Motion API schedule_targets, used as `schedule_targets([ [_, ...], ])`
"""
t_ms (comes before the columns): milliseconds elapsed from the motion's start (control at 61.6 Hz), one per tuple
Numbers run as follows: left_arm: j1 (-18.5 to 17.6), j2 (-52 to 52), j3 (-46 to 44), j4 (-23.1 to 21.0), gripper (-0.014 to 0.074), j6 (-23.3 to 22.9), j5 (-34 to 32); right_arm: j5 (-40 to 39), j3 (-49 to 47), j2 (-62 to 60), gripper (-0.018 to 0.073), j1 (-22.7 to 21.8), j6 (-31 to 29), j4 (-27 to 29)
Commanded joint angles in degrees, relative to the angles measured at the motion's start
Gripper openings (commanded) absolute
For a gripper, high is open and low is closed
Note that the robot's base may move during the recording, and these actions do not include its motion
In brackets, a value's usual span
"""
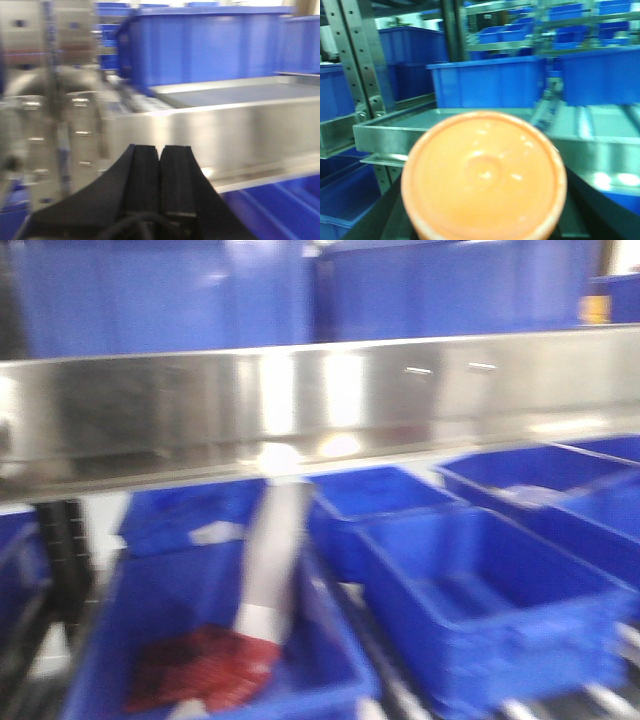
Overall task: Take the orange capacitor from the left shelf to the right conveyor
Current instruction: 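Drive the base to the conveyor holding the cylinder in the right gripper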
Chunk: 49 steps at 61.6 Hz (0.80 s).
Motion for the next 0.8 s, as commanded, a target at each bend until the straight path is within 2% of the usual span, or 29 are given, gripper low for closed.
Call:
schedule_targets([
  [0, -0.32, 0.46, -0.34, -0.31, -0.0105, 0.0, -4.9, -5.14, -1.33, 0.44, 0.0058, 0.04, -0.07, -1.02],
  [780, -0.32, 0.46, -0.34, -0.31, -0.0105, 0.0, -4.96, -5.14, -1.33, 0.44, 0.0058, 0.04, -0.07, -1.02],
])
